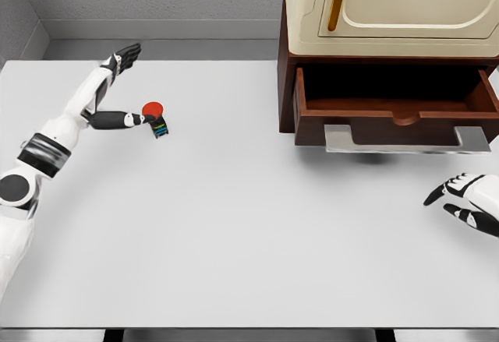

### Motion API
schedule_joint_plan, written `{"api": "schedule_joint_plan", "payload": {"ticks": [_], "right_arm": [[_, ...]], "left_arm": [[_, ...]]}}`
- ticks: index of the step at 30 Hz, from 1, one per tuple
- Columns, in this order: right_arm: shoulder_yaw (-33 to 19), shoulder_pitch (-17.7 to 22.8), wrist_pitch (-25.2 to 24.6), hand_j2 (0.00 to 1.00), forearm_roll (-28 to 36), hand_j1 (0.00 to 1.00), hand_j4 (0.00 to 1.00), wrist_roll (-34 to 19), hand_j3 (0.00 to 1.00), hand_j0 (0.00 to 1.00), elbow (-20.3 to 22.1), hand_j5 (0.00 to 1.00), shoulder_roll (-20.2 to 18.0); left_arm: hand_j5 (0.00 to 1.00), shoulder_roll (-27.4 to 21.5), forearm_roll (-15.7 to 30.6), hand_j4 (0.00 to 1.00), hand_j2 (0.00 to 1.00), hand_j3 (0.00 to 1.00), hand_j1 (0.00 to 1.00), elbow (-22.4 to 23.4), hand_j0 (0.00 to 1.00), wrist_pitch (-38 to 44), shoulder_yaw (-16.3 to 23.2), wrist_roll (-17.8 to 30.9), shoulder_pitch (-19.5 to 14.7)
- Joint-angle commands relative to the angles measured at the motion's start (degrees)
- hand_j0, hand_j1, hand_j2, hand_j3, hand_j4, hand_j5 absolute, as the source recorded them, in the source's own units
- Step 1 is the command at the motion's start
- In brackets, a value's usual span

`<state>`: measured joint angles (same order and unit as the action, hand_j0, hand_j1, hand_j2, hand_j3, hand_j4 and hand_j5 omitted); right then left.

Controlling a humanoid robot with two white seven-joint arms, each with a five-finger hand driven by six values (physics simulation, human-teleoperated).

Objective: Put the switch into the drawer with left arm, and close the drawer with right arm

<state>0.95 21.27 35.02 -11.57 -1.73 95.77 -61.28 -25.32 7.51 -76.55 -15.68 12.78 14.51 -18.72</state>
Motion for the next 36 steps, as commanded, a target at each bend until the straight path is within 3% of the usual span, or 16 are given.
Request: {"api": "schedule_joint_plan", "payload": {"ticks": [1,3,8,10,24,33,36], "right_arm": [[-0.16,0.0,-0.02,0.54,0.32,0.54,0.54,0.06,0.54,0.54,0.65,0.54,-0.07],[-0.16,0.09,-0.02,0.6,0.41,0.6,0.6,-0.02,0.6,0.6,0.56,0.6,-0.07],[-0.51,-0.26,-0.02,0.55,0.41,0.55,0.55,-2.57,0.55,0.55,0.91,0.55,0.19],[-0.51,-0.62,-0.02,0.54,0.41,0.54,0.54,-4.5,0.54,0.54,1.61,0.54,3.44],[-0.51,-0.7,-0.02,0.54,0.5,0.54,0.54,-4.94,0.54,0.54,1.52,0.54,3.88],[-0.51,-0.7,-0.02,0.55,0.5,0.55,0.55,-4.86,0.55,0.55,0.91,0.55,3.88],[-0.51,-0.7,-0.02,0.55,0.5,0.55,0.55,-4.86,0.55,0.55,0.91,0.55,3.88]], "left_arm": [[1.0,0.0,1.01,1.0,1.0,1.0,1.0,1.23,1.0,4.96,0.66,0.17,0.0],[1.0,-0.09,1.01,1.0,1.0,1.0,1.0,1.4,1.0,5.05,2.42,0.17,-0.09],[1.0,-0.09,0.84,1.0,1.0,1.0,1.0,1.67,1.0,4.43,4.71,0.34,0.0],[1.0,0.18,0.75,1.0,1.0,1.0,1.0,3.86,1.0,2.86,4.71,0.34,-0.35],[1.0,3.61,0.48,1.0,1.0,1.0,1.0,14.76,1.0,1.18,6.82,0.34,-6.24],[1.0,4.22,0.57,1.0,1.0,1.0,1.0,17.22,1.0,1.18,6.82,0.34,-6.77],[0.86,4.13,-0.31,0.86,0.86,0.86,0.86,17.66,0.86,-0.66,7.26,0.34,-6.77]]}}
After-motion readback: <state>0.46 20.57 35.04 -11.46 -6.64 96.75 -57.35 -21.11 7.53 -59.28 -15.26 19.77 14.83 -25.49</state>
